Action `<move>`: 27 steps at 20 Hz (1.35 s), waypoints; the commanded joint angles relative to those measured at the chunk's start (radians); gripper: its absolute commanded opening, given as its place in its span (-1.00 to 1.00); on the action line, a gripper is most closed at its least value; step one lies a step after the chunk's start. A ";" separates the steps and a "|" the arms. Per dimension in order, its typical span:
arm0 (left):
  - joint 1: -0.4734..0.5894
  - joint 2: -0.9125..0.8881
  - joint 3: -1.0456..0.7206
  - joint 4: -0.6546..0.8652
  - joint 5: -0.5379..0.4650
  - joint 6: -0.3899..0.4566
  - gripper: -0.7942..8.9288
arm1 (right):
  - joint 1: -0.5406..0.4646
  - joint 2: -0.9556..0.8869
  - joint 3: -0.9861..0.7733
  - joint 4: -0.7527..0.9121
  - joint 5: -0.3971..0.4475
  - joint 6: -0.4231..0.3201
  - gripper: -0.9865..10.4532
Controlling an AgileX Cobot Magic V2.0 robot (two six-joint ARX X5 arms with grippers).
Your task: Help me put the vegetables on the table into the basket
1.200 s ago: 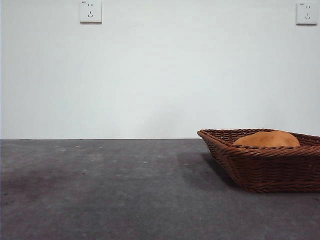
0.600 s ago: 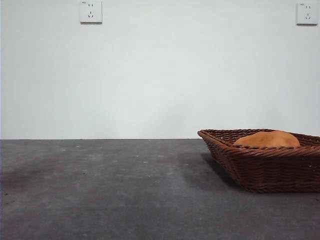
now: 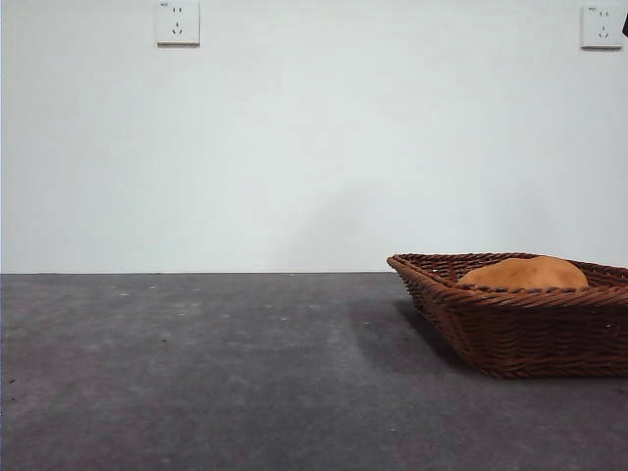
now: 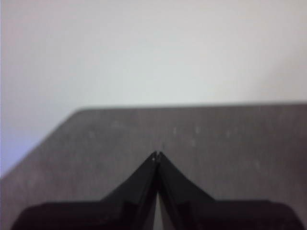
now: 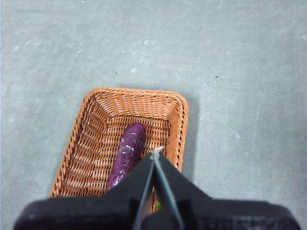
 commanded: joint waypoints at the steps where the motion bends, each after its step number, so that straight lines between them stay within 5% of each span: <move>1: 0.005 -0.063 -0.120 0.008 0.005 -0.029 -0.85 | 0.001 0.005 0.001 0.008 0.002 0.003 -0.83; 5: 0.005 -0.111 -0.266 0.033 0.009 -0.129 -0.84 | 0.001 0.005 0.001 0.007 0.002 0.003 -0.83; 13: 0.005 -0.109 -0.266 0.037 0.091 -0.143 -0.84 | 0.000 0.005 0.001 0.008 0.002 0.003 -0.83; 27: 0.005 -0.082 -0.266 0.037 0.091 -0.143 -0.84 | 0.000 0.005 0.001 0.008 0.002 0.003 -0.83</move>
